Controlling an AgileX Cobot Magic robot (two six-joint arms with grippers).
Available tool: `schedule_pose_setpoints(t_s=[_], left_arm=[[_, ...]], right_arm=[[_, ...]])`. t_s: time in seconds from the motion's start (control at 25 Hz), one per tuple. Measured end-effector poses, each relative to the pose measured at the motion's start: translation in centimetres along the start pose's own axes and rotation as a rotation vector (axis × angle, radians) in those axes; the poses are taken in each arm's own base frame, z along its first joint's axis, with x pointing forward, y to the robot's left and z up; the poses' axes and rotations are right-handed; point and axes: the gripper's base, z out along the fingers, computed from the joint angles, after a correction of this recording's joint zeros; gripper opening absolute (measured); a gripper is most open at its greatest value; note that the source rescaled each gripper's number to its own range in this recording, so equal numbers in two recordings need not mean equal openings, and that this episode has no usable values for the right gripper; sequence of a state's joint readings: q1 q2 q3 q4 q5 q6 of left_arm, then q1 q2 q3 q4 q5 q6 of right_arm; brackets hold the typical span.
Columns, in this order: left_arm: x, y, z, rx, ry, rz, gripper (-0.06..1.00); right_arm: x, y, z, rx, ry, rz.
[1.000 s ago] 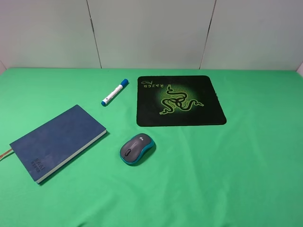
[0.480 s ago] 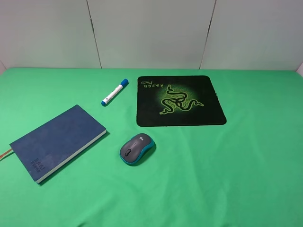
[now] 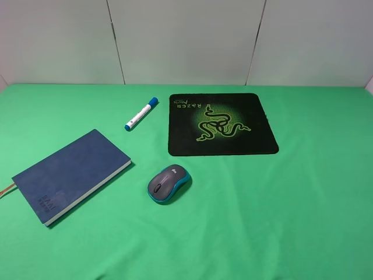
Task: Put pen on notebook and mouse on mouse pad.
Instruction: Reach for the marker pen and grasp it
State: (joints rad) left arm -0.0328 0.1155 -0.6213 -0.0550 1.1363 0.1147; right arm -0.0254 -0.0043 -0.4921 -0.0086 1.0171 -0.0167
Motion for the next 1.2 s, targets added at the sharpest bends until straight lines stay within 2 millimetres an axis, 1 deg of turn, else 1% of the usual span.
schedule_pose_setpoints(t_s=[0.16, 0.28, 0.44, 0.6, 0.72, 0.84, 1.0, 1.12, 1.16, 1.2], left_arm=[[-4.0, 0.3, -0.2, 0.005, 0.056, -0.006, 0.99], [-7.4, 0.7, 0.8, 0.01, 0.119, -0.013, 0.99], [-11.5, 1.3, 3.5, 0.02, 0.235, -0.024, 0.99], [-14.5, 2.0, 8.0, 0.031, 0.375, -0.037, 0.99], [-16.1, 2.3, 12.0, 0.051, 0.472, -0.019, 0.99], [-17.3, 1.9, 16.8, 0.076, 0.539, 0.008, 0.99], [-19.1, 0.3, 22.4, 0.107, 0.583, 0.083, 0.99], [-20.1, -1.5, 27.1, 0.115, 0.635, 0.148, 0.99], [-20.5, -2.2, 28.3, 0.117, 0.638, 0.164, 0.99], [-20.6, -2.9, 29.9, 0.12, 0.655, 0.182, 0.99]], right_arm=[[0.0, 0.0, 0.0, 0.0, 0.0, 0.0], [0.0, 0.0, 0.0, 0.0, 0.0, 0.0], [0.0, 0.0, 0.0, 0.0, 0.0, 0.0], [0.0, 0.0, 0.0, 0.0, 0.0, 0.0], [0.0, 0.0, 0.0, 0.0, 0.0, 0.0], [0.0, 0.0, 0.0, 0.0, 0.0, 0.0], [0.0, 0.0, 0.0, 0.0, 0.0, 0.0], [0.0, 0.0, 0.0, 0.0, 0.0, 0.0], [0.0, 0.0, 0.0, 0.0, 0.0, 0.0], [0.0, 0.0, 0.0, 0.0, 0.0, 0.0]])
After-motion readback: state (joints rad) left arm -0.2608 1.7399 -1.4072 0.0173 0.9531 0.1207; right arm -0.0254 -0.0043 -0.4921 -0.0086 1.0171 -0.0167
